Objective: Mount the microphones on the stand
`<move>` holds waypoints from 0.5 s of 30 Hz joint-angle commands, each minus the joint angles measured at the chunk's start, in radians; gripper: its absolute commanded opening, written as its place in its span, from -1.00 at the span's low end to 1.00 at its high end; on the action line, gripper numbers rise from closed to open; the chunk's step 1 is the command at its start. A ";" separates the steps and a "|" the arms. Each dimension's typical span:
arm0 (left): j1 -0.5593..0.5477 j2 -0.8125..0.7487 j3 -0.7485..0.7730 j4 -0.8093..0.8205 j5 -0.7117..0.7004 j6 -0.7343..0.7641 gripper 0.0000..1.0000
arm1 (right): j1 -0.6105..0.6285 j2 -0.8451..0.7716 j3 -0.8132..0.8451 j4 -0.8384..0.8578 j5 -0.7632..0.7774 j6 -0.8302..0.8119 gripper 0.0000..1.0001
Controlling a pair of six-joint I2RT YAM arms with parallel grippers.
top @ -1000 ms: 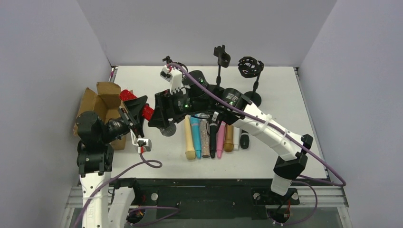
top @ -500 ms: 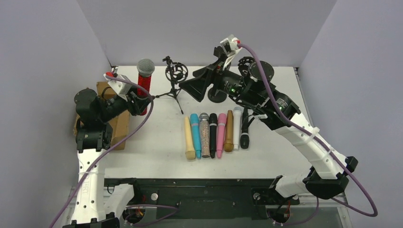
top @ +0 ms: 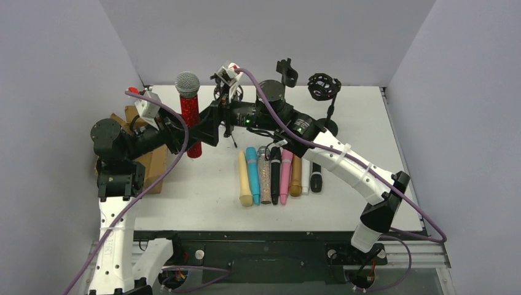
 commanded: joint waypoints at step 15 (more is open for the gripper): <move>-0.010 -0.014 -0.003 -0.015 0.049 0.071 0.34 | -0.037 0.082 0.135 0.116 -0.004 0.097 -1.00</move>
